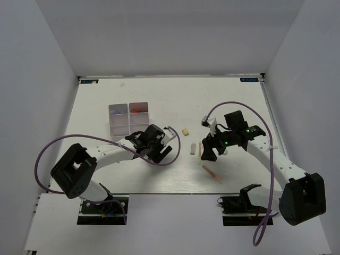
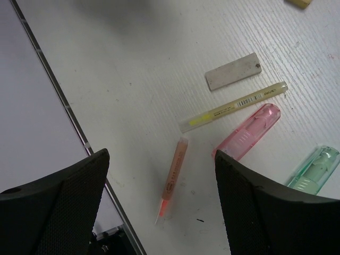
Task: Sort the stationery into containers
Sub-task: Pick up the stapler from the center of the board, then place the stapler in the storage box, then pick up the stationery from the center of the board.
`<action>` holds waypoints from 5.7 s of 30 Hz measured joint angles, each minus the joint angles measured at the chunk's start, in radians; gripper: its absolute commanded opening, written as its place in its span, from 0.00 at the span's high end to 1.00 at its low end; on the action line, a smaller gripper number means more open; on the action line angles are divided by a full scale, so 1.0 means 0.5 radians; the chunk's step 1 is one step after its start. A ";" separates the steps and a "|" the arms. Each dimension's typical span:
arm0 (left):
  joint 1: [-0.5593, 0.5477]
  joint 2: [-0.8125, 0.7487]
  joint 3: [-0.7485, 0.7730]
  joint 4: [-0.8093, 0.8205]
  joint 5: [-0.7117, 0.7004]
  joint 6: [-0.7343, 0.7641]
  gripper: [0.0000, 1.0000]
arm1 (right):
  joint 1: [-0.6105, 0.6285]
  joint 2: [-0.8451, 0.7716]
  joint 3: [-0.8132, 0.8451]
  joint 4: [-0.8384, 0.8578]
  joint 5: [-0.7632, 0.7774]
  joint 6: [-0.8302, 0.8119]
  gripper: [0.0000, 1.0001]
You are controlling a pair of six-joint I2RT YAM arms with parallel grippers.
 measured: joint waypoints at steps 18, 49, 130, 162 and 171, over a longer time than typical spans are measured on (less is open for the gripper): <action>-0.014 0.115 0.089 -0.047 -0.035 -0.118 0.76 | -0.011 -0.060 0.000 -0.013 -0.001 0.000 0.18; 1.761 -0.561 0.137 0.600 1.413 -0.387 1.00 | -0.038 -0.085 0.000 -0.013 -0.047 -0.001 0.19; 1.949 0.063 -0.069 1.236 2.198 0.673 0.00 | -0.170 0.018 0.000 -0.069 -0.224 -0.105 0.19; 1.258 -1.923 -0.723 -0.060 1.035 -0.449 0.00 | -0.191 0.349 0.031 0.230 1.022 0.211 0.40; 1.258 -1.969 -0.692 -0.163 0.812 -0.449 0.00 | -0.112 0.749 0.198 0.257 1.393 0.156 0.39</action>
